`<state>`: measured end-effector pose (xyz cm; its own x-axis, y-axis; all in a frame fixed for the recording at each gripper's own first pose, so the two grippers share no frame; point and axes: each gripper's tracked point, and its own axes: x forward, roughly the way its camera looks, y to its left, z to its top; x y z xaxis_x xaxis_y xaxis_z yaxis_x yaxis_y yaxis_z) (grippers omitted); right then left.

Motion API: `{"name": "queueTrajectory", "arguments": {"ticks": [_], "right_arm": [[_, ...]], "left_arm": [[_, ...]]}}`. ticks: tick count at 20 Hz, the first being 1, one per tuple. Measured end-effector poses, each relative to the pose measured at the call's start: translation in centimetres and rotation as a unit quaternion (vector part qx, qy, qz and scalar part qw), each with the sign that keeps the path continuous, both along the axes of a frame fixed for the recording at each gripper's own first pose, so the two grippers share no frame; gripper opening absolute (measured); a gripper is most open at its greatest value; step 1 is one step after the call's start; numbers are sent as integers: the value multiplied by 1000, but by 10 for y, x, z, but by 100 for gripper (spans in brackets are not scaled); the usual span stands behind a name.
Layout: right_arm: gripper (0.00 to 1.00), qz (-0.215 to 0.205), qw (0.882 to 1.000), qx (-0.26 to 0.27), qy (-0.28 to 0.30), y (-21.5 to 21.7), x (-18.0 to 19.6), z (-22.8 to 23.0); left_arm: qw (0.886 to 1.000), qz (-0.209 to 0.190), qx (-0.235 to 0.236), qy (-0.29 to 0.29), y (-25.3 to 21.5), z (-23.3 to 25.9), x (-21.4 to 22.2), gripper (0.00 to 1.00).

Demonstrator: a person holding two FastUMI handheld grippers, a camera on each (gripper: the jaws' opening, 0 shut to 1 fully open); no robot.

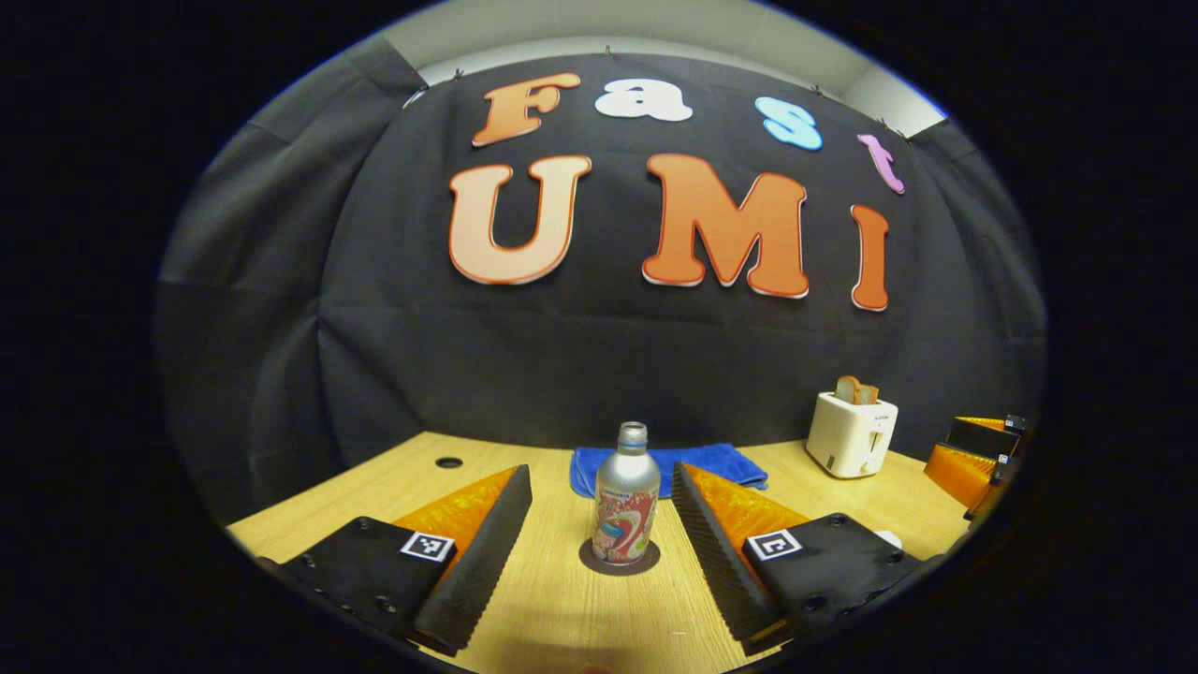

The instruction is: Open the teacup lid with one hand, grasp the water bottle and pour water into the teacup with the other hand; after pouring, place the water bottle on the coaster and then close the teacup lid.

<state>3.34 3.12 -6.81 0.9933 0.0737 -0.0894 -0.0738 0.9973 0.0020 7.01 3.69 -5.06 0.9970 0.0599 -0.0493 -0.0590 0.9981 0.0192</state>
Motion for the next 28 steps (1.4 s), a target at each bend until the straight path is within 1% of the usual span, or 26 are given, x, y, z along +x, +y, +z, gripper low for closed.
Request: {"name": "queueTrajectory", "arguments": {"ticks": [1, 2, 5, 10, 12, 13, 17, 21, 24, 28], "right_arm": [[90, -3, 1000, -1, -6, -1, -2, 3], [90, -7, 1000, -5, -13, -2, -4, 7], [90, -14, 1000, -13, -24, -4, -9, 15], [90, -20, 999, -10, -34, -7, -10, 25], [90, -18, 999, -10, -34, -7, -8, 24], [90, -20, 999, -12, -27, -8, -7, 17], [91, -23, 1000, -4, -15, -13, -7, 9], [91, -28, 999, -1, -18, -19, -7, 12], [91, -23, 1000, -1, -14, -18, -5, 11], [91, -25, 1000, -2, -7, -19, -4, 9]], "left_arm": [[1000, 12, 1, -17, 7, 8, -6, 98], [1000, 14, -5, -26, 9, 12, -13, 98], [999, 32, 10, -37, 23, 17, -27, 98], [999, 20, 7, -49, 7, 30, -37, 96], [998, 22, -7, -59, 2, 37, -37, 98], [998, 13, -15, -60, -6, 35, -35, 98], [999, 4, -10, -50, -18, 27, -29, 97], [999, 3, -7, -35, -23, 17, -26, 97], [999, 14, 7, -31, -24, 18, -22, 97], [999, 6, 9, -30, -33, 18, -20, 97]]}}
